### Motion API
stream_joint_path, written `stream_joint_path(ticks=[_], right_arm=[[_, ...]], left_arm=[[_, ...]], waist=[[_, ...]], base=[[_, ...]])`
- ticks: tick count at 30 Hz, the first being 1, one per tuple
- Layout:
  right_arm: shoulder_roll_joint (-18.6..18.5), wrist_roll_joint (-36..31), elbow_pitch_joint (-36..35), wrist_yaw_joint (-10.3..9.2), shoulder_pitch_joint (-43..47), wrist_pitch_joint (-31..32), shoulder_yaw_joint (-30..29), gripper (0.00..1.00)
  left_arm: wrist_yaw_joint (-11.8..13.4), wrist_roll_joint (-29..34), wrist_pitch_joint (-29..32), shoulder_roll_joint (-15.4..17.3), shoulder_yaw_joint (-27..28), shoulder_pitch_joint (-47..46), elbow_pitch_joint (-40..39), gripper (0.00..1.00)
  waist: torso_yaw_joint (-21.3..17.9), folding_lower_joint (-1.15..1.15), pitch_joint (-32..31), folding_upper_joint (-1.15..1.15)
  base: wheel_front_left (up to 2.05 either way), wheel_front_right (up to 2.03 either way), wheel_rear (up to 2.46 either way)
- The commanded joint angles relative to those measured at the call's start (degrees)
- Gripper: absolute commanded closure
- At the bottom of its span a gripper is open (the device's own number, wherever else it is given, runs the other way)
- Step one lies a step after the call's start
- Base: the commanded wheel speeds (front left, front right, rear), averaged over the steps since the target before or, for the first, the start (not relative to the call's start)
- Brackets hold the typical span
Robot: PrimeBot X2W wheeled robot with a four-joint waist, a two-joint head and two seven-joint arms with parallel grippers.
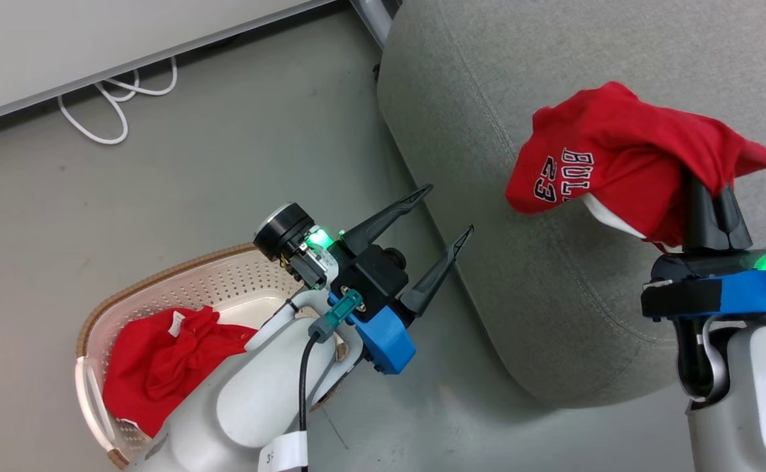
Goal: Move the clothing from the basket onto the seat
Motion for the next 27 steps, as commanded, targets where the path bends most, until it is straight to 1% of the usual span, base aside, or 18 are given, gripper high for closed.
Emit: stream_joint_path(ticks=[1,10,15,21,27], right_arm=[[0.07,0.04,-0.57,0.01,0.74,-0.06,-0.60,1.00],[0.08,0.92,-1.73,0.01,2.22,-0.06,-2.03,1.00],[0.07,-0.71,-3.04,0.01,-0.53,-0.06,-2.56,1.00],[-0.13,-0.65,-5.77,0.01,-8.21,-0.06,-6.16,1.00],[-4.11,-0.89,-8.06,0.01,-19.73,-0.06,-11.51,1.00]], left_arm=[[-0.09,-0.32,-0.29,0.36,-0.42,-0.60,0.10,0.00],[-0.09,-0.91,-0.29,0.50,-1.74,-1.10,0.09,0.00],[-0.09,-0.31,-0.28,1.11,-1.34,-2.69,-0.36,0.00],[-0.09,0.93,-0.28,3.15,-0.52,-7.02,-0.80,0.00],[-0.09,2.41,-0.23,5.58,-0.05,-12.91,-1.47,0.00]], waist=[[-0.89,0.00,0.53,0.00],[-2.06,0.00,0.90,0.00],[-2.15,0.00,2.75,0.00],[-1.95,0.00,8.87,0.00],[-0.94,0.00,17.32,0.00]], base=[[0.00,0.00,0.00],[0.00,0.00,0.00],[0.00,0.00,0.00],[0.00,0.00,0.00],[0.00,0.00,0.00]])
